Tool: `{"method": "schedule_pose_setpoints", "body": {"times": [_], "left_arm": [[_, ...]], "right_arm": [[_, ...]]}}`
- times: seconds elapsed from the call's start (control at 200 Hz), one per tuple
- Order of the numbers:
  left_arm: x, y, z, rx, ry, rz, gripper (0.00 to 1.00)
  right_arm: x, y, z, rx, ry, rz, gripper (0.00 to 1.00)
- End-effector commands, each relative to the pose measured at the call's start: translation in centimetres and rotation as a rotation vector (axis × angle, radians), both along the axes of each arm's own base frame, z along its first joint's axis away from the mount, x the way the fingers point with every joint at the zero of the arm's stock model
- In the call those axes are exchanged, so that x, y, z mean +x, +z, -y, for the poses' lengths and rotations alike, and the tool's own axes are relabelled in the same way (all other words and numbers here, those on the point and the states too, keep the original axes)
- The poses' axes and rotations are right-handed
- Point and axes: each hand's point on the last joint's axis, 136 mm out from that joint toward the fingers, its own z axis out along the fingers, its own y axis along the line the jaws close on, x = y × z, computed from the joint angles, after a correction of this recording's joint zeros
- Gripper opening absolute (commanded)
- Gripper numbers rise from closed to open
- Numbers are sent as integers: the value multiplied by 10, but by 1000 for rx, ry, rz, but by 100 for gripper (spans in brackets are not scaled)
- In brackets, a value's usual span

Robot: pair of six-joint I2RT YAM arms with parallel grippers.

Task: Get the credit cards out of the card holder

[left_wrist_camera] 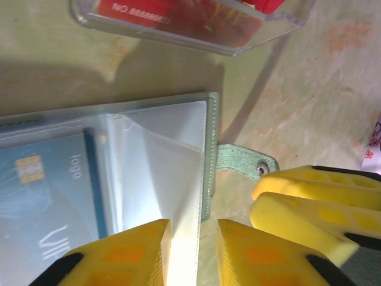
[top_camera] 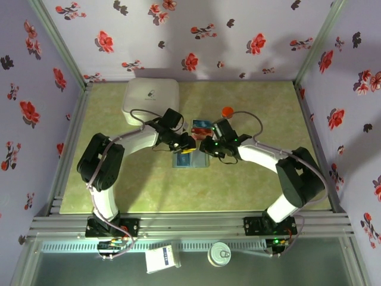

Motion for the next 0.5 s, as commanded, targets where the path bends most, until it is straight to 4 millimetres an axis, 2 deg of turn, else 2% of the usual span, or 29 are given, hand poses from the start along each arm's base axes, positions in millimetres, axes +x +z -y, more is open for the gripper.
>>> {"method": "schedule_pose_setpoints", "body": {"times": [0.0, 0.295, 0.495], "left_arm": [[-6, -6, 9, 6, -13, -50, 27], [-1, -8, 25, 1, -36, -52, 33], [1, -7, 24, 6, -39, -44, 34]], "right_arm": [[-2, 3, 19, -42, -29, 22, 24], [-3, 11, 25, -48, -30, 41, 26], [-3, 9, 14, -4, -5, 15, 26]]}}
